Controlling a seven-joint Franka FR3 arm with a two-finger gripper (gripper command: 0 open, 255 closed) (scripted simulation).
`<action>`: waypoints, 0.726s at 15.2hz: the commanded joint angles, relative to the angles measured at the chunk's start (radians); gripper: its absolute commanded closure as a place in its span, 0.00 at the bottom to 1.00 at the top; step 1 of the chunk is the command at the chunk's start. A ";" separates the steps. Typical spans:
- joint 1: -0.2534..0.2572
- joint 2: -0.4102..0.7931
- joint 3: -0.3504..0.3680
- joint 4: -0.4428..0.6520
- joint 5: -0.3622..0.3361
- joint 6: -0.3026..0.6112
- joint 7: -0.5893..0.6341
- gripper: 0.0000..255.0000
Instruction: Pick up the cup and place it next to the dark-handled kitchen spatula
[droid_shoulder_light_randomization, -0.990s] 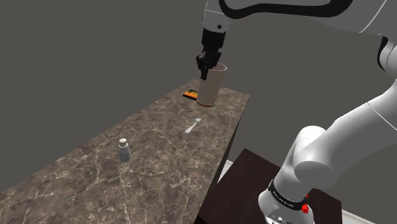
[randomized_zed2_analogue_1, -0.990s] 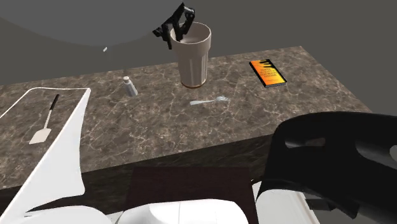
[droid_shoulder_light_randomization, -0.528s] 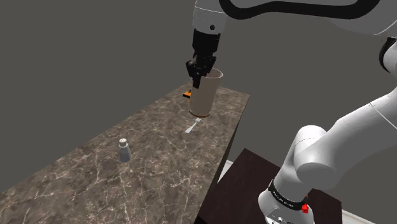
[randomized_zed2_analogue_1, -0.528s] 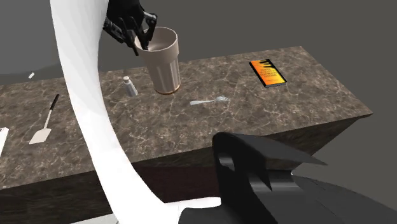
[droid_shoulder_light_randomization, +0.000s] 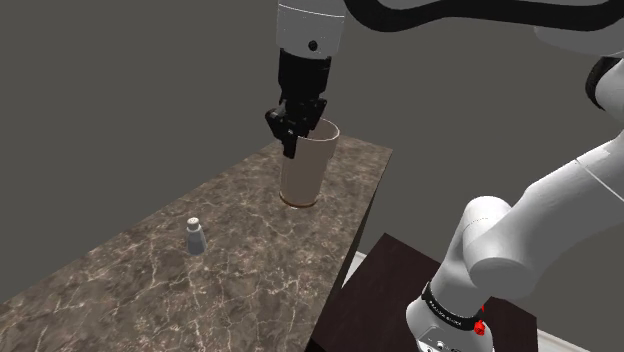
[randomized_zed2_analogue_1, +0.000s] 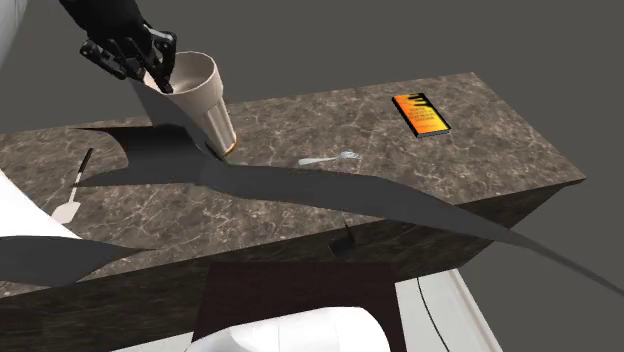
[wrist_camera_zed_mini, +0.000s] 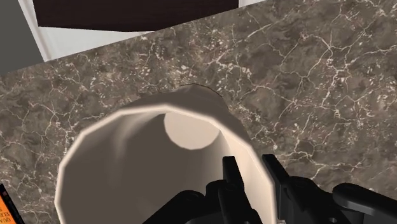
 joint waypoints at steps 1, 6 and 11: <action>0.014 0.017 0.043 0.028 0.009 -0.012 0.058 1.00; 0.041 0.087 0.147 0.108 0.014 -0.025 0.192 1.00; 0.065 0.192 0.260 0.217 -0.012 -0.042 0.339 1.00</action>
